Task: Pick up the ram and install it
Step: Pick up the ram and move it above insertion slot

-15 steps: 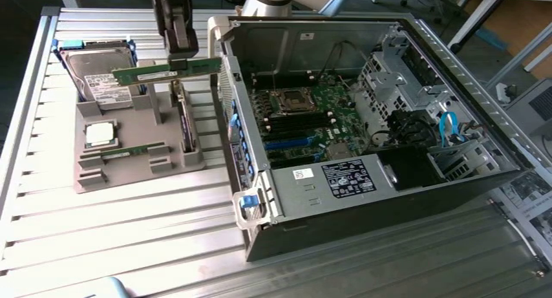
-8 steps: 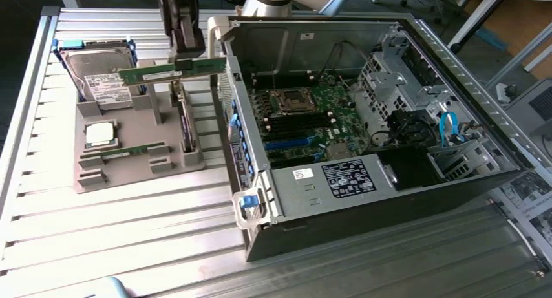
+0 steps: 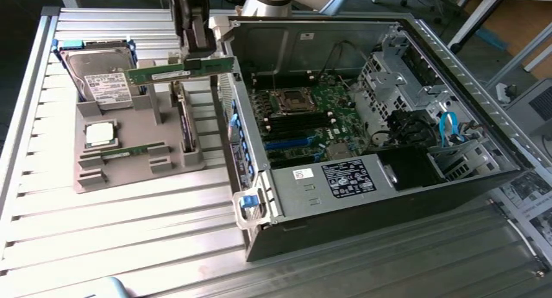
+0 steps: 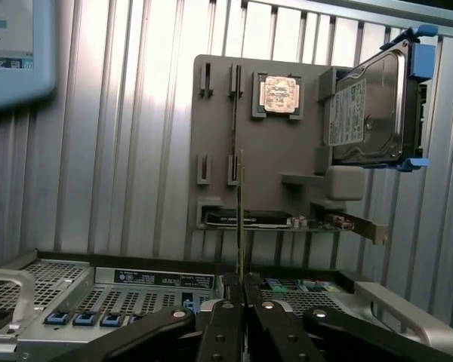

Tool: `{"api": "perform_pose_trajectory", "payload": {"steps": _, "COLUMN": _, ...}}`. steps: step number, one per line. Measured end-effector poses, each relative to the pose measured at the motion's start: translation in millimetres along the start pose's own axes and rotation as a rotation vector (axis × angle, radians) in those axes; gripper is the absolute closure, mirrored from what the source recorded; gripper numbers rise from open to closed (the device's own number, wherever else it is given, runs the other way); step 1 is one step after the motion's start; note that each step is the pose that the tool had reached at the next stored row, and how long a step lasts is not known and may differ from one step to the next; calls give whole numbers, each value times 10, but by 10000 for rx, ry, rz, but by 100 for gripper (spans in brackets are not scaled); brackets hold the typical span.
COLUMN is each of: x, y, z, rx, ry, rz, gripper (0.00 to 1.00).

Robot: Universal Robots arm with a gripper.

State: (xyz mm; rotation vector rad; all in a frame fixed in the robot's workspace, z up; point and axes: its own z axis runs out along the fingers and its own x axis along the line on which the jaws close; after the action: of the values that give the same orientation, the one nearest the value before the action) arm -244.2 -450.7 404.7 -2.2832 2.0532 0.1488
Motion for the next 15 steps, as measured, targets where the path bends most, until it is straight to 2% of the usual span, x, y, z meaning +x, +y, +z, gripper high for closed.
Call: {"api": "perform_pose_trajectory", "payload": {"steps": 15, "x": 21, "y": -208, "z": -5, "rx": -2, "ry": 20, "rz": 1, "gripper": 88}}
